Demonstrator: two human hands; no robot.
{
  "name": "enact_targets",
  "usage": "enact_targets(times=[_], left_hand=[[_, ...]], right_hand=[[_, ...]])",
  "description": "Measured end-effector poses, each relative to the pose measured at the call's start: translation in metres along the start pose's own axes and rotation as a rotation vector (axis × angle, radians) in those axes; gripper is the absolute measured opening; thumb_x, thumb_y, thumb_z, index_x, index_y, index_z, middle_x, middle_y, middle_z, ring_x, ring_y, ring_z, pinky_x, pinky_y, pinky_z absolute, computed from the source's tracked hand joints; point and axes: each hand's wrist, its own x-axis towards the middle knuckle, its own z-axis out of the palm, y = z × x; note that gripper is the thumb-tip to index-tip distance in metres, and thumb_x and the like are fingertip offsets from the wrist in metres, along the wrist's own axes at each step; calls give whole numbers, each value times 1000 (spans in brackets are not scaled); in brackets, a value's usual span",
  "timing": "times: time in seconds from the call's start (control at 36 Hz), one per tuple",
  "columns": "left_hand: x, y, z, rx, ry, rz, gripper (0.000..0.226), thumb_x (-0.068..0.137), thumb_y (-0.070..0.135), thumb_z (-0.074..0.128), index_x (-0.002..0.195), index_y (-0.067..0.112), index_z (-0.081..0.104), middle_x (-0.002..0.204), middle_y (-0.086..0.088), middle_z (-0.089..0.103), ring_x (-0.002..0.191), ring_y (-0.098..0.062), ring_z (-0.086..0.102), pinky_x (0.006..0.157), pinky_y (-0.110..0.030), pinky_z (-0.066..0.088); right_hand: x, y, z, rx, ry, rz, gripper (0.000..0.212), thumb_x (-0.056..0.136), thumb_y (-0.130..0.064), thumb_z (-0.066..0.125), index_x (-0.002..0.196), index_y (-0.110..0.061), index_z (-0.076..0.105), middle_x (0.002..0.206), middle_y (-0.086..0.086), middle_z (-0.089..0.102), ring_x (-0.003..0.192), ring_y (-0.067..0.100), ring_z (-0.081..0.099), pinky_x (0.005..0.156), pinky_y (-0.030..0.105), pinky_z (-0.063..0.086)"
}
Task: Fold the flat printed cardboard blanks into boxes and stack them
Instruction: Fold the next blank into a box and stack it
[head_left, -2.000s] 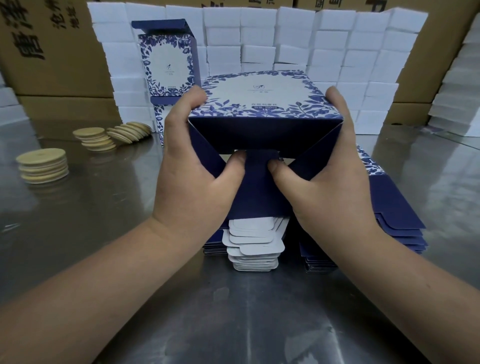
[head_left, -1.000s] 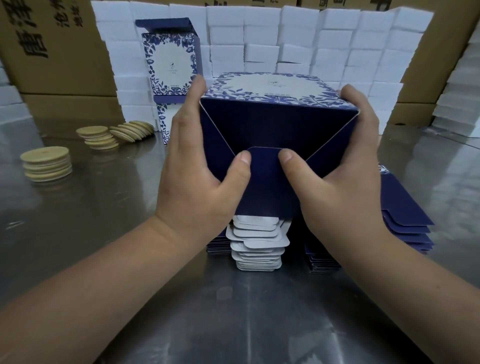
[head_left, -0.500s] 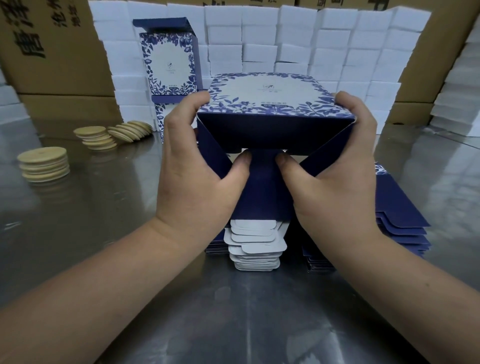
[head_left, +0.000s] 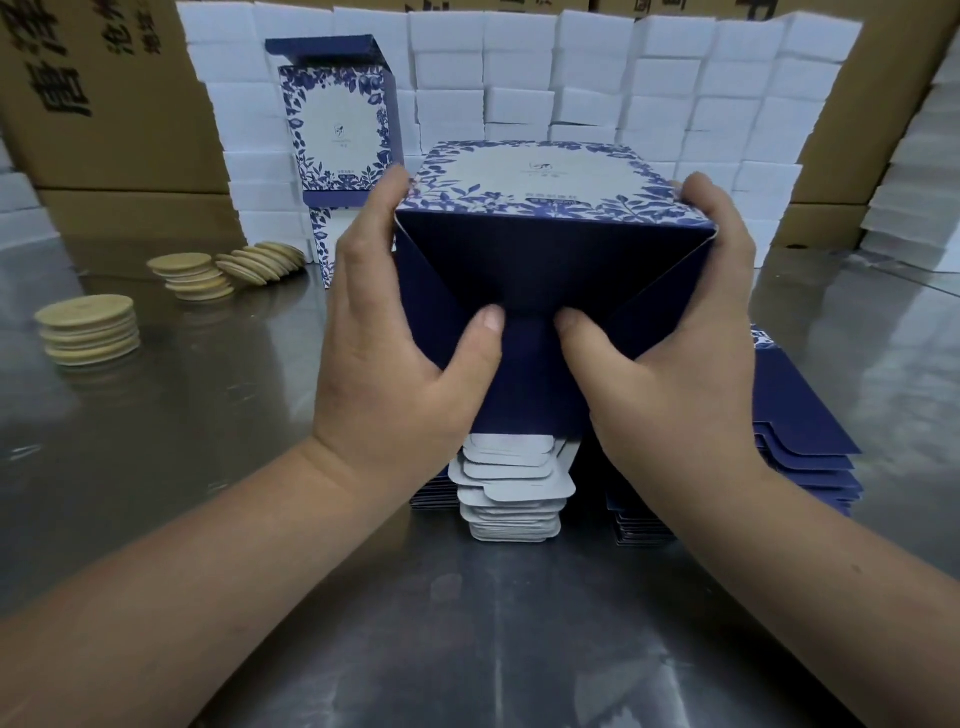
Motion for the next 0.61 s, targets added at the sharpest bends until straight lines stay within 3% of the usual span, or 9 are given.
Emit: enact_targets(times=[0.06, 0.17, 0.22, 0.28, 0.36, 0.42, 0.47, 0.53, 0.61], left_hand=[[0, -1, 0, -6, -34, -1, 76, 82, 28, 51, 142, 3, 12, 142, 11, 22, 134, -2, 23, 112, -16, 19], [3, -2, -2, -108, -122, -22, 77, 86, 30, 45, 142, -11, 12, 148, -20, 29, 138, -26, 30, 112, -44, 28], [2, -4, -2, -113, -103, -11, 71, 89, 30, 38, 141, -12, 15, 145, -22, 32, 136, -27, 33, 110, -46, 30], [-1, -6, -3, -134, -45, -26, 62, 91, 31, 31, 141, -4, 16, 145, -16, 33, 134, -16, 34, 111, -37, 30], [1, -8, -5, -216, 49, -128, 51, 90, 39, 23, 135, 16, 21, 135, 5, 39, 126, 1, 40, 108, -27, 32], [5, -10, -6, -261, 90, -258, 58, 85, 49, 19, 133, 20, 36, 130, 5, 49, 123, -8, 47, 106, -31, 36], [9, -11, -8, -257, 99, -371, 67, 83, 54, 17, 131, 18, 48, 126, 3, 57, 116, -6, 52, 100, -22, 38], [12, -14, -9, -261, 100, -459, 62, 85, 49, 19, 126, 20, 55, 119, 5, 61, 106, 1, 55, 90, -11, 39], [16, -15, -9, -271, 79, -552, 47, 88, 42, 28, 112, 24, 63, 105, 14, 66, 100, 2, 58, 85, -11, 41]], right_hand=[[0, 0, -1, 5, -29, 16, 84, 76, -25, 64, 147, -23, 19, 137, -28, 32, 132, -4, 31, 105, 17, 31], [1, -2, -3, 91, -65, 86, 91, 73, -38, 61, 149, -19, 14, 151, -6, 32, 137, 6, 33, 110, 37, 35], [3, -3, -5, 152, -75, 84, 85, 73, -43, 55, 146, -12, 24, 145, 0, 41, 132, 10, 40, 107, 40, 38], [4, -3, -6, 194, -60, 74, 66, 77, -44, 46, 135, -14, 41, 131, -2, 53, 122, 10, 49, 103, 39, 42], [8, -1, -8, 192, -1, 129, 40, 81, -54, 31, 102, -33, 56, 108, -11, 60, 107, 5, 54, 95, 30, 44], [11, 3, -11, 236, 23, 224, 43, 80, -60, 28, 85, -34, 61, 98, -12, 63, 94, 5, 58, 84, 27, 47], [14, 5, -14, 322, 31, 333, 46, 83, -58, 26, 79, -38, 67, 91, -17, 69, 85, 1, 63, 69, 23, 51], [17, 6, -16, 283, 17, 333, 53, 91, -52, 23, 67, -41, 70, 78, -21, 69, 72, -6, 63, 58, 16, 49], [22, 6, -19, 263, -8, 357, 67, 102, -41, 22, 52, -39, 68, 65, -18, 68, 58, -5, 60, 48, 15, 45]])
